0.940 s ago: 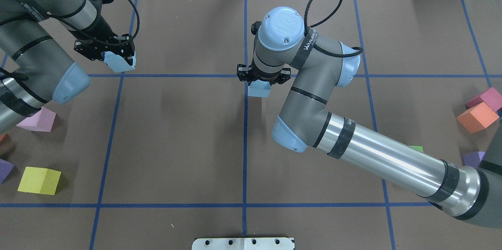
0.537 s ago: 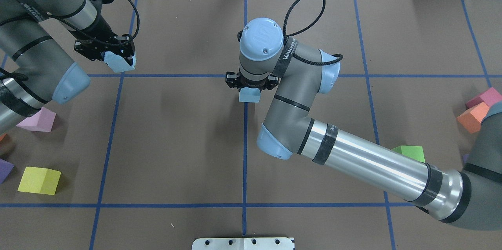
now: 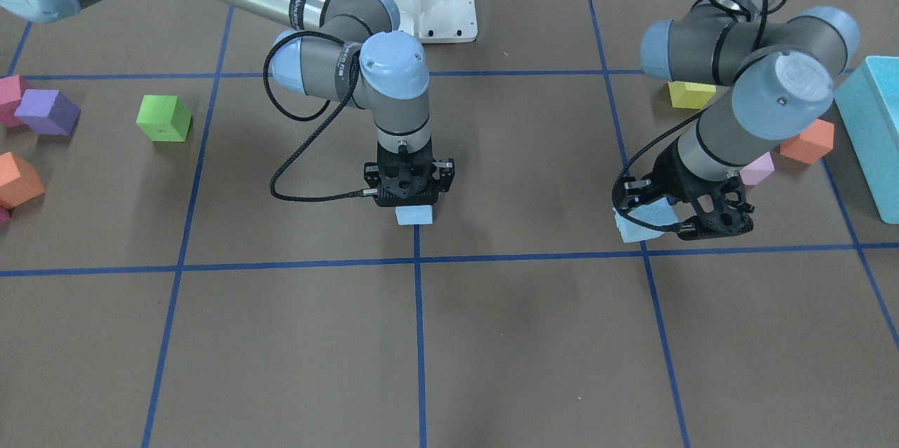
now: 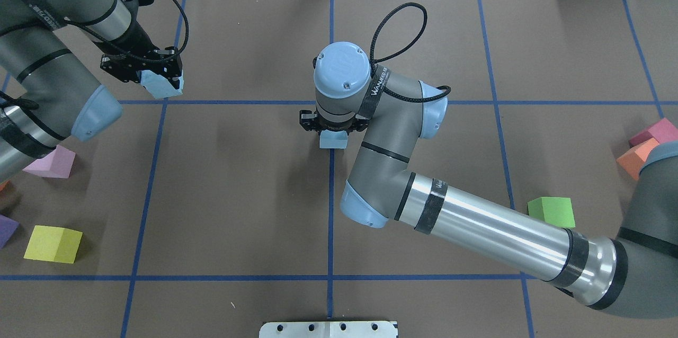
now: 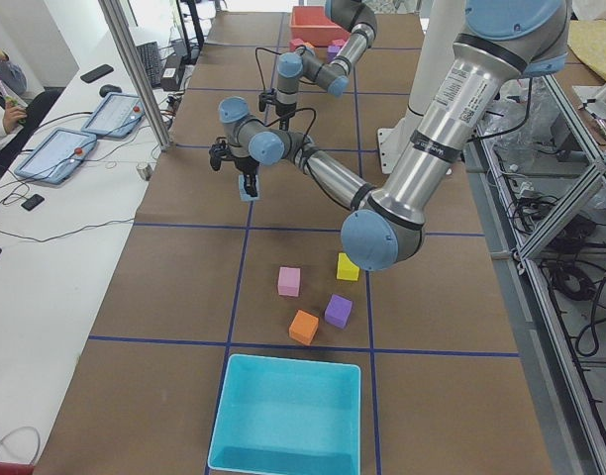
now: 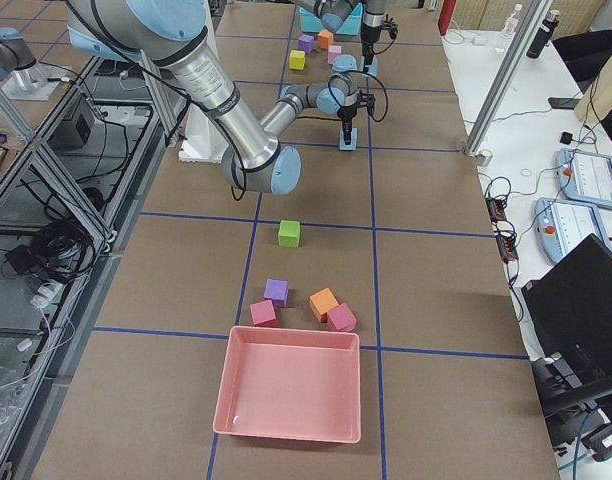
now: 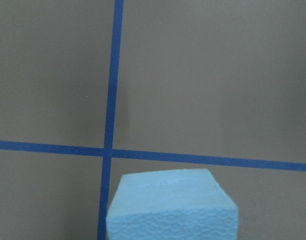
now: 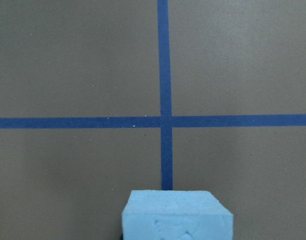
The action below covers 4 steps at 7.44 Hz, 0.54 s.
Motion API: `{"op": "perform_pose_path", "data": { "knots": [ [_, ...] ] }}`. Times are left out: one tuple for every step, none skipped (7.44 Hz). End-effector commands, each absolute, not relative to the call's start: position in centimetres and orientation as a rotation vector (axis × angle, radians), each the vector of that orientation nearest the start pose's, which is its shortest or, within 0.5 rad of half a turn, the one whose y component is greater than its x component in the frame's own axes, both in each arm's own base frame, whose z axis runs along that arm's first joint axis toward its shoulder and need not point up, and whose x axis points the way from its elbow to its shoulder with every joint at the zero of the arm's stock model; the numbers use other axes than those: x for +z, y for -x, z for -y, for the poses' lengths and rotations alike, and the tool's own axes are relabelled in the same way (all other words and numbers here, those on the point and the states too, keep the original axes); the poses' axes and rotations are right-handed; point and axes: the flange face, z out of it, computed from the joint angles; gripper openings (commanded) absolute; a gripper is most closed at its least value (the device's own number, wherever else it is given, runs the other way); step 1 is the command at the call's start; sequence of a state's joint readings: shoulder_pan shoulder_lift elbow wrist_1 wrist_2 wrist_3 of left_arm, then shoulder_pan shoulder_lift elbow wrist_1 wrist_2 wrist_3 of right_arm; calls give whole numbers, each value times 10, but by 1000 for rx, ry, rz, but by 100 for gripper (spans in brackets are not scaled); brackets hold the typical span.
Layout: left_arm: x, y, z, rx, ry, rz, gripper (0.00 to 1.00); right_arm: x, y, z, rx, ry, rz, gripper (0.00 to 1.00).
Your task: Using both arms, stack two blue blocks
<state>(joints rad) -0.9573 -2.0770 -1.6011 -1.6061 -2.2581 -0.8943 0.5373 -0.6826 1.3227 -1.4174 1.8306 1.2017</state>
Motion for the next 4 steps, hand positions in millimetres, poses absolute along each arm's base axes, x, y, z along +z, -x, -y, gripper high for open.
{"op": "perform_pose_path", "data": {
  "knots": [
    [344,-327,587,-67,56,-863,51,192,619,492,51,-125,819,95],
    [340,-328,587,-67,52,-866,51,190,616,494,50,-130,824,100],
    [326,-333,590,-68,46,-875,51,185,604,505,64,-140,836,100],
    [294,-354,589,-104,62,-897,51,176,577,521,92,-158,857,100]
  ]
}}
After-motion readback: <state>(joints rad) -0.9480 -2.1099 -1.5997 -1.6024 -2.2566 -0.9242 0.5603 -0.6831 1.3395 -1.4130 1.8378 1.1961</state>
